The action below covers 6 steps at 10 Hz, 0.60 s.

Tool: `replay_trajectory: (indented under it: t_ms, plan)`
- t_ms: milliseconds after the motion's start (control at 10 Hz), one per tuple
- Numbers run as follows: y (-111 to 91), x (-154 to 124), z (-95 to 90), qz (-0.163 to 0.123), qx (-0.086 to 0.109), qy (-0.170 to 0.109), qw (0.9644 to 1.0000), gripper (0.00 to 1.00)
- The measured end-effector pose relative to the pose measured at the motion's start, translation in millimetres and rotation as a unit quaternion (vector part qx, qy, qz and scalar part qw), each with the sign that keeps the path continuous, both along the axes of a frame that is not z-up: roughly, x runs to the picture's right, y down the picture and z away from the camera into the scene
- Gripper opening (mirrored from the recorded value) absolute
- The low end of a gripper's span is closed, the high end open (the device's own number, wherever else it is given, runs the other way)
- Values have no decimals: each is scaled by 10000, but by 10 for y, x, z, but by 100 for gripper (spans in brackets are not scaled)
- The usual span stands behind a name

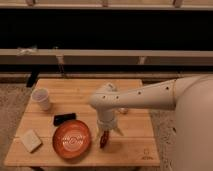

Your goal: Place the eraser on the white sponge

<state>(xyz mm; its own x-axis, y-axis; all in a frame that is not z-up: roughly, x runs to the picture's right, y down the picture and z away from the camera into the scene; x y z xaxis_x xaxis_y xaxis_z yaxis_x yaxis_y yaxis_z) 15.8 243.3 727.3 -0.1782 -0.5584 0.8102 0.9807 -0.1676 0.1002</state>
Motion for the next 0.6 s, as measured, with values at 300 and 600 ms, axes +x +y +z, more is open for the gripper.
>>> replay_trajectory:
  t_ms: [300,600]
  plan:
    - [-230,-111,-26,-367,246,-235,9987,80]
    - [-612,-633,-9,-911,501,-681,9922,80]
